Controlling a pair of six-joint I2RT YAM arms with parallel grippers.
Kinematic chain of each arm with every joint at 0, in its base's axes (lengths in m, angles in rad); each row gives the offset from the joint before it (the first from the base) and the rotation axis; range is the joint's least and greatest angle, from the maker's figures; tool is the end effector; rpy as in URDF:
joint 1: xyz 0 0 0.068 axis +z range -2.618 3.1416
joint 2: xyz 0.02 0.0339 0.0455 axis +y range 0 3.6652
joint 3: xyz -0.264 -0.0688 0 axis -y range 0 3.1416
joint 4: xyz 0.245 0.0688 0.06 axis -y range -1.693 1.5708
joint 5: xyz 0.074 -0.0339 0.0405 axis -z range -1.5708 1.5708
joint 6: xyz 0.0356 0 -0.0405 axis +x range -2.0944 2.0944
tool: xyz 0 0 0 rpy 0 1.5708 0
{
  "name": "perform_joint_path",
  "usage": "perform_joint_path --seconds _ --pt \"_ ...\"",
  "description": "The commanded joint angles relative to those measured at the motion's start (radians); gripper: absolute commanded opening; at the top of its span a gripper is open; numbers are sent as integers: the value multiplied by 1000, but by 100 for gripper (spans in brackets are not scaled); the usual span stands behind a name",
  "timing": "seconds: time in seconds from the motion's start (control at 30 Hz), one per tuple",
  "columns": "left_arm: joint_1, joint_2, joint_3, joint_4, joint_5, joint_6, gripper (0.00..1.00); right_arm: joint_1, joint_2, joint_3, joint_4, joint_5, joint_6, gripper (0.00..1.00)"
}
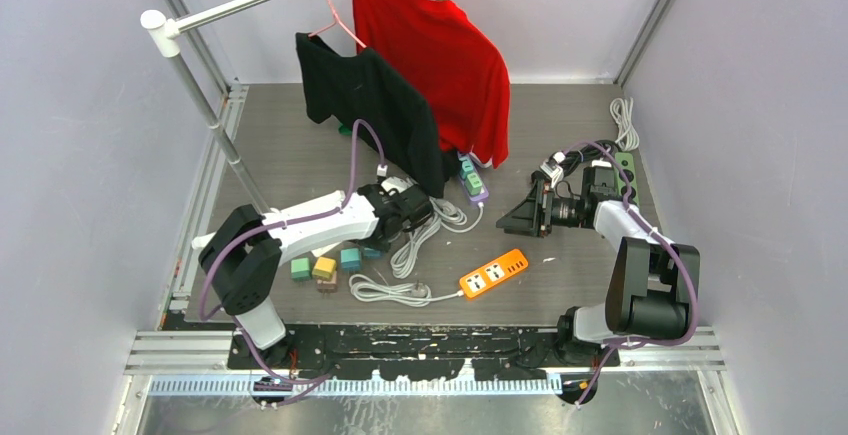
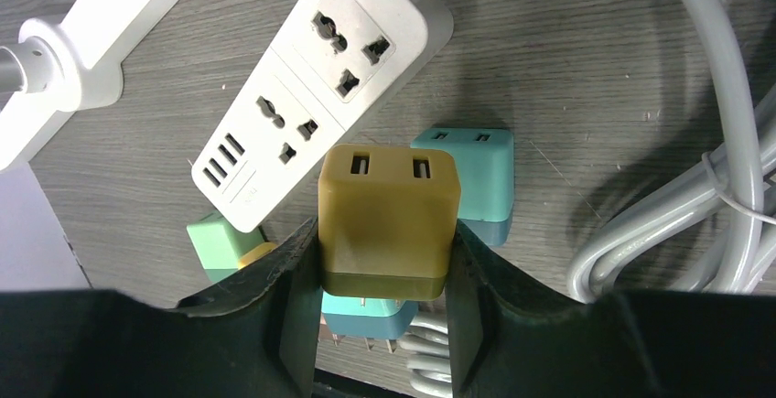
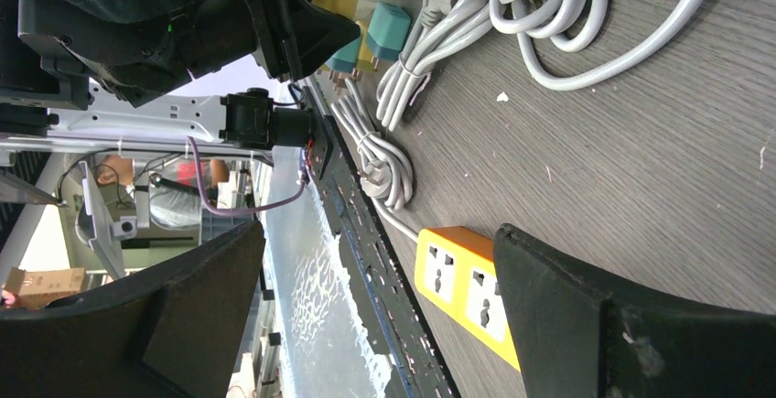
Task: Pull the plug off the socket
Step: Place the plug at the center of the board.
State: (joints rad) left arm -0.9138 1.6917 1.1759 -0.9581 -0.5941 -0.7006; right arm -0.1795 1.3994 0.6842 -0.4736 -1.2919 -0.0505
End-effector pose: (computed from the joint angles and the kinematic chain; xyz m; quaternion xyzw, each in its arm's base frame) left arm 0.2018 -0.2290 0.2039 0.0875 0.9512 0.1687 0.2432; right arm 0.2329 -0.0075 0.1805 -0.0635 0.7897 0.5697 0.2184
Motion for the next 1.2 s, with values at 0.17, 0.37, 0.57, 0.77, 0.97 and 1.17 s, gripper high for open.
perform_joint_path --seconds 0.17,0.37,0.57,0.77,0.97,1.17 --pt "9 -4 21 3 -18 -9 48 -5 -4 26 1 -19 -17 100" --pt "9 -20 35 -11 -8 -11 70 -6 -5 27 1 -20 -18 100" --pt "9 -72 54 -29 46 -17 74 -7 -6 26 -1 -21 -20 100" --pt "10 -196 40 33 151 4 77 -6 -5 27 0 -22 -20 100" --pt "10 -360 -64 256 357 58 80 -7 -8 27 -3 -26 -24 100" --pt "10 -488 -206 524 555 61 87 -8 -16 37 -34 -28 -55 100"
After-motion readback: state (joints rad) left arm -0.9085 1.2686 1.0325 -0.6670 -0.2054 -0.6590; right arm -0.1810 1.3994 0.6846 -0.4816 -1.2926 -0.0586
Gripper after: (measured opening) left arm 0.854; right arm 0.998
